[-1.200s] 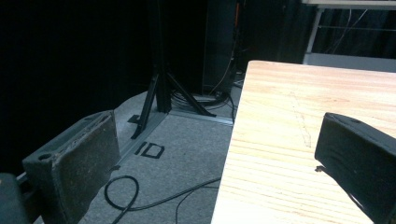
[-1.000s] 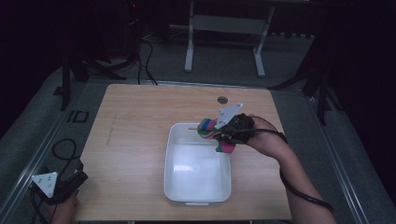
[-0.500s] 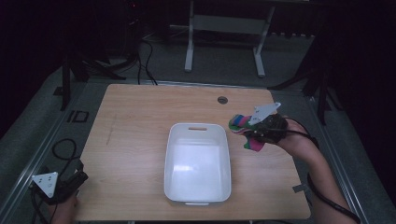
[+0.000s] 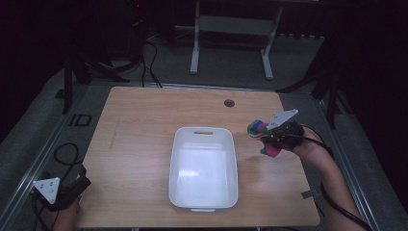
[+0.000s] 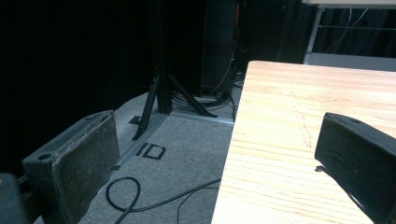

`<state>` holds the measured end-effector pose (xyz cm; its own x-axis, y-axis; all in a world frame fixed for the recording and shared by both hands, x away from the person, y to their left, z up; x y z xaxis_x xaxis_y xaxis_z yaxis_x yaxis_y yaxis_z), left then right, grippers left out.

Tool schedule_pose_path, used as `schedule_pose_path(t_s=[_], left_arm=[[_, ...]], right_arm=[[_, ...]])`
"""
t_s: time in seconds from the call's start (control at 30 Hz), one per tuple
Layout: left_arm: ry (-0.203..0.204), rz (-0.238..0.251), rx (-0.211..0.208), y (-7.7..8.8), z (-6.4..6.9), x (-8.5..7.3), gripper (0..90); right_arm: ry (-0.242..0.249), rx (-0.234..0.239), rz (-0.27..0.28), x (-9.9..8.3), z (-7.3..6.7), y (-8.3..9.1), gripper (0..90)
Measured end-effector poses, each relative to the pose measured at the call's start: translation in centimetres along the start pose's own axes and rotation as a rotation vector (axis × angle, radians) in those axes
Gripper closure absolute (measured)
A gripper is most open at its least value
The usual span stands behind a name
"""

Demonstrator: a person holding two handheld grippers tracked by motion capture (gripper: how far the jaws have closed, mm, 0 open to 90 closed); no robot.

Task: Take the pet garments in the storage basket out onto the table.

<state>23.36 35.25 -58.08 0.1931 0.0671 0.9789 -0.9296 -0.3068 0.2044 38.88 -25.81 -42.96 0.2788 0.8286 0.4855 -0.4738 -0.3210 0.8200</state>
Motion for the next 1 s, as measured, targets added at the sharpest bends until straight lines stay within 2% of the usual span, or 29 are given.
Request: schedule_pose_path(t_s=[0.17,0.2,0.27,0.3,0.4,0.47,0.5,0.87,1.0], left_arm=[[0.000,0.000,-0.001,0.0,0.0,0.0,0.4],[-0.001,0.000,-0.002,0.0,0.0,0.0,0.4],[-0.001,0.000,-0.001,0.0,0.0,0.0,0.4],[-0.001,0.001,-0.001,0.0,0.0,0.0,0.4],[-0.002,0.001,-0.001,0.0,0.0,0.0,0.4],[-0.003,0.001,0.000,0.0,0.0,0.0,0.4],[-0.003,0.000,-0.001,0.0,0.1,0.0,0.4],[-0.004,0.002,0.001,0.0,0.0,0.0,0.4],[-0.007,0.004,0.002,0.0,0.0,0.0,0.4]], right_arm=[[-0.021,-0.011,-0.010,-1.2,0.0,-2.4,73.1],[-0.021,-0.011,-0.010,-1.2,0.0,-2.4,73.1],[-0.029,-0.016,-0.044,-2.1,0.0,-4.1,73.1],[-0.029,-0.016,-0.044,-2.1,0.0,-4.1,73.1],[-0.050,-0.014,-0.066,-3.0,0.1,-5.8,73.0],[-0.050,-0.014,-0.066,-3.0,0.1,-5.8,73.0],[-0.064,-0.014,-0.079,-3.5,0.2,-7.0,73.0],[-0.098,-0.028,-0.129,-5.0,0.0,-10.9,72.3],[-0.103,-0.010,-0.141,-5.5,-0.5,-12.2,71.9]])
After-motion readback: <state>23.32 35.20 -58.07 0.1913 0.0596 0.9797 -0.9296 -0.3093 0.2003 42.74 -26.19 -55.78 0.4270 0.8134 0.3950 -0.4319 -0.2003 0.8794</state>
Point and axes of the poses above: each handheld gripper's, and its own axes: y roughly backward along the jaws, x roughly out of its top, z roughly to its right, the point moved 4 cm from there along -y, roughly forward along the jaws
